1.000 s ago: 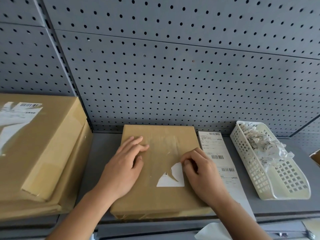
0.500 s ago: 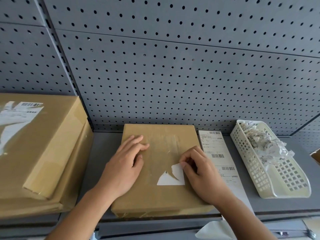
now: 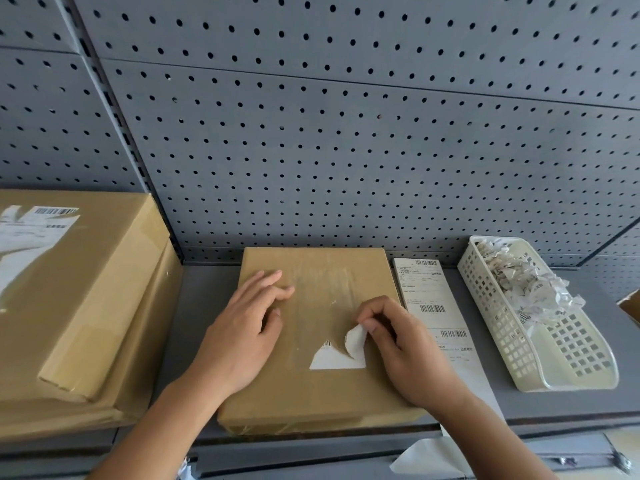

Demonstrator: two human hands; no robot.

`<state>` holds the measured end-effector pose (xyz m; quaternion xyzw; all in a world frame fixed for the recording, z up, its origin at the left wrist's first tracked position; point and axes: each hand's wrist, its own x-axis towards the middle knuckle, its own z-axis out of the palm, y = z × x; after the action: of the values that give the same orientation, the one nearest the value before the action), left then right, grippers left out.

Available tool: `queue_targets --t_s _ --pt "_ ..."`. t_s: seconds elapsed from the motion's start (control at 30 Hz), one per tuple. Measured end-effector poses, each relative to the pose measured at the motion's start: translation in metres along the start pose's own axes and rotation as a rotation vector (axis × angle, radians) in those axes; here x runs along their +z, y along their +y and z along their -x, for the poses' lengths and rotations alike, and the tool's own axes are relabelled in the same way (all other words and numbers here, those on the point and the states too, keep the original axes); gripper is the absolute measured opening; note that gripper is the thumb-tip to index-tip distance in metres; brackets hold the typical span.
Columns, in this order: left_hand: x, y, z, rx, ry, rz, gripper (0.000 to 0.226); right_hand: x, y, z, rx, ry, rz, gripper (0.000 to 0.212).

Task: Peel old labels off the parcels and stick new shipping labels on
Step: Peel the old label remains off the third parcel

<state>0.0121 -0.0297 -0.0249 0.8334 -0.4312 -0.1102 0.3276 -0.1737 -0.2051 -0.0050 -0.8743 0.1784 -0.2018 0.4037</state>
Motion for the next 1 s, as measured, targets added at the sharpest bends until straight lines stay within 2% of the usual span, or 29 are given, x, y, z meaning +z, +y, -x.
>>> queue_targets --t_s 0.17,0.27,0.37,0.4,0.47,0.53,0.6,0.83,1.0 --pt "0.000 -0.001 0.000 0.005 -0.005 -0.005 0.036 -0.009 -0.002 0.001 0.149 0.198 -0.291 0.016" --pt "0.000 -0.001 0.000 0.002 -0.005 -0.005 0.036 -0.017 -0.006 0.000 0.195 0.199 -0.460 0.012" --pt "0.000 -0.001 0.000 -0.002 -0.006 -0.003 0.037 -0.029 -0.012 0.000 0.216 0.217 -0.528 0.008" --pt "0.001 -0.001 0.000 -0.004 -0.009 -0.003 0.037 -0.033 -0.013 0.001 0.217 0.213 -0.541 0.009" --pt "0.001 -0.001 0.000 -0.006 -0.014 -0.004 0.037 -0.039 -0.015 0.001 0.210 0.186 -0.566 0.024" --pt "0.000 -0.001 0.000 -0.004 -0.012 -0.008 0.036 -0.043 -0.015 0.001 0.205 0.160 -0.549 0.034" --pt "0.000 -0.001 0.000 -0.006 -0.012 -0.005 0.036 -0.044 -0.016 0.001 0.204 0.167 -0.516 0.034" --pt "-0.001 -0.002 0.001 -0.013 -0.014 -0.014 0.036 -0.059 -0.016 0.002 0.159 0.274 -0.274 0.016" --pt "-0.002 0.001 0.001 -0.013 -0.014 -0.014 0.034 -0.078 -0.012 0.008 0.143 0.362 -0.248 0.012"
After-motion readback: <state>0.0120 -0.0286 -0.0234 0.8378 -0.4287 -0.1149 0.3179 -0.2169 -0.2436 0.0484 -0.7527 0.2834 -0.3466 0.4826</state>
